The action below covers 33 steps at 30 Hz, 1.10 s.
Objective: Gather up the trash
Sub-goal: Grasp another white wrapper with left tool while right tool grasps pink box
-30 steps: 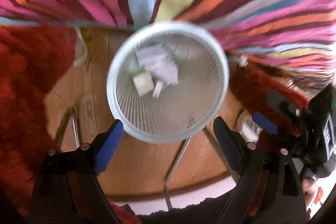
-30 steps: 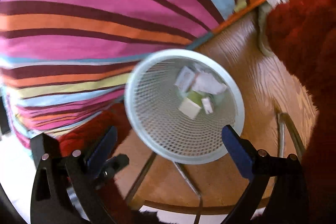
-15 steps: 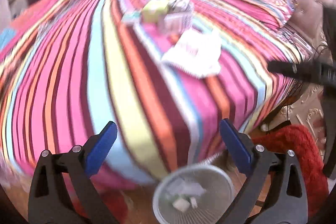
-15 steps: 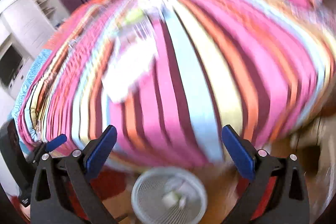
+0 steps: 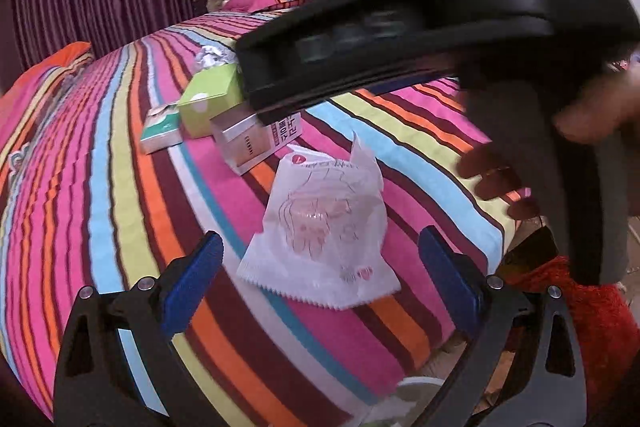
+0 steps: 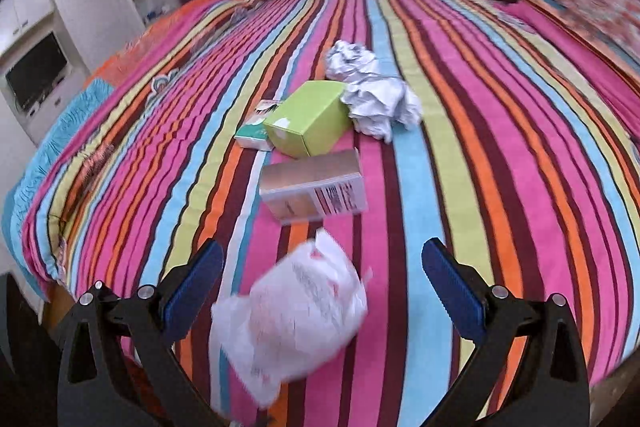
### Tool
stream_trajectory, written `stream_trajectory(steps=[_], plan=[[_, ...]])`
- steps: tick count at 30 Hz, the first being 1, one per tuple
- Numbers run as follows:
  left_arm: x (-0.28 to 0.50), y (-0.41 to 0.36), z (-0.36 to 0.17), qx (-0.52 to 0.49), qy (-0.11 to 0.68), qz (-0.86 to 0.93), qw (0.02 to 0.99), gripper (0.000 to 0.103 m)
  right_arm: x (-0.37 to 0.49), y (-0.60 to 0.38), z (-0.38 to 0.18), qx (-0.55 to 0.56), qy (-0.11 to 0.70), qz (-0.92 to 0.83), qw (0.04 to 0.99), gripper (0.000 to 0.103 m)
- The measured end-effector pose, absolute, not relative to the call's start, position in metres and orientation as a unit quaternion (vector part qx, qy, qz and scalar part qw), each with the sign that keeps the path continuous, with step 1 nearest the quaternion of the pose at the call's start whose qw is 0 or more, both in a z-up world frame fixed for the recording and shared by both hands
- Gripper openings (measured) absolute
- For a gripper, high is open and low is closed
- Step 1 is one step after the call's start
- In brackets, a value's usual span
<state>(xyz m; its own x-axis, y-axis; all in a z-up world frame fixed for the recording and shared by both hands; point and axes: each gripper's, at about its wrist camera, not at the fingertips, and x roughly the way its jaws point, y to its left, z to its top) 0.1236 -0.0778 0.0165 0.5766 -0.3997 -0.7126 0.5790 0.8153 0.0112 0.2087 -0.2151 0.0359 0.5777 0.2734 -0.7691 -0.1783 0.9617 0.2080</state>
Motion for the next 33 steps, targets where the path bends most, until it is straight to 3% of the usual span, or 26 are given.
stream_trajectory(steps=[17, 30, 32, 33], plan=[[0.155, -0.085, -0.003, 0.147, 0.365, -0.334, 0.857, 0.095, 0.269, -0.191, -0.011, 0.023, 0.494, 0.135, 0.859, 0.096], [0.181, -0.106, -0.02, 0.136, 0.422, -0.295, 0.846, 0.095, 0.29, -0.189, -0.024, -0.014, 0.513, 0.121, 0.85, 0.096], [0.183, -0.107, -0.021, 0.133, 0.426, -0.288, 0.847, 0.095, 0.29, -0.188, -0.022, -0.025, 0.506, 0.116, 0.854, 0.091], [0.183, -0.106, -0.021, 0.131, 0.427, -0.285, 0.848, 0.091, 0.29, -0.189, -0.021, -0.027, 0.503, 0.108, 0.857, 0.08]])
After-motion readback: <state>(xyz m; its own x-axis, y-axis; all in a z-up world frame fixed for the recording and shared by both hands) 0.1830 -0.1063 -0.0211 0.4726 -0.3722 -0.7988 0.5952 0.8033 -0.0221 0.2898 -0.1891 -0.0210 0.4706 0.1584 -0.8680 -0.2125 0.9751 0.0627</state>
